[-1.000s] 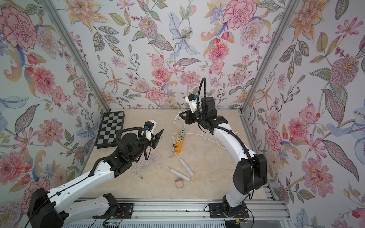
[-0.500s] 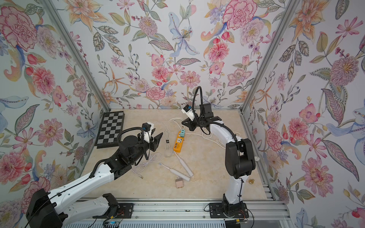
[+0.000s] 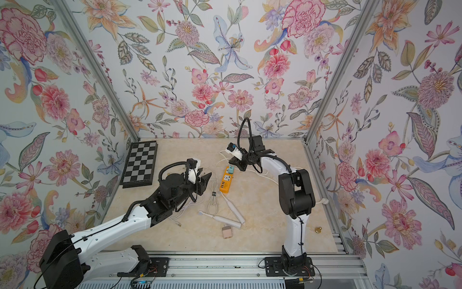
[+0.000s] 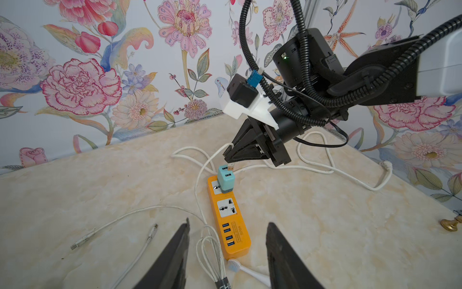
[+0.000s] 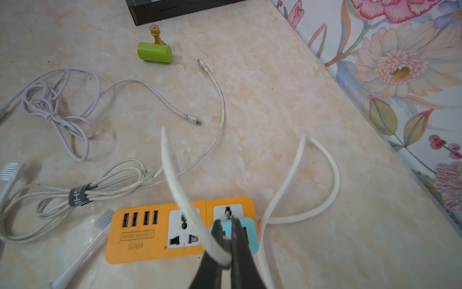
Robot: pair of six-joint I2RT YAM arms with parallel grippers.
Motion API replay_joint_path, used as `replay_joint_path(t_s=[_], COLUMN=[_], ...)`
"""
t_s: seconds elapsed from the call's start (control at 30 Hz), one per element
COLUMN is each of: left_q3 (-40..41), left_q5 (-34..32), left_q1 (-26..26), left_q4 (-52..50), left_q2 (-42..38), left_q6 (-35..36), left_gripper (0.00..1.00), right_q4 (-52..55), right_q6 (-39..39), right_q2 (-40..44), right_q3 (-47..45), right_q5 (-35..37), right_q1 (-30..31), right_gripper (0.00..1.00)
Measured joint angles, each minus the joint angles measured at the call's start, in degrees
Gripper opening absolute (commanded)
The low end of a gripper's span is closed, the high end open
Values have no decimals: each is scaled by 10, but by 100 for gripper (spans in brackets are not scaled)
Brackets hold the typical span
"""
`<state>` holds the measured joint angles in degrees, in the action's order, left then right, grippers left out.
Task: Charge the electric toothbrush
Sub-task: Insert the charging cable into the plug.
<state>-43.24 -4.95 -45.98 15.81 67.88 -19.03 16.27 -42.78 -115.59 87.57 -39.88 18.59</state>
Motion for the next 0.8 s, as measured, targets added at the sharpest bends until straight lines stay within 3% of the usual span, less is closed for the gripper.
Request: replay_joint_path(t_s=[0.8], left_q3=[6], left_q5=[-3], left_q1=[-13], left_q4=[5], left_q2=[15], left_q6=[-14], left_gripper=[50], right_q4=[-1], right_q6=[-79], right_q2=[-24], right_q3=[12], right_q5=[-5], right_q1=[-2], right_gripper=[0])
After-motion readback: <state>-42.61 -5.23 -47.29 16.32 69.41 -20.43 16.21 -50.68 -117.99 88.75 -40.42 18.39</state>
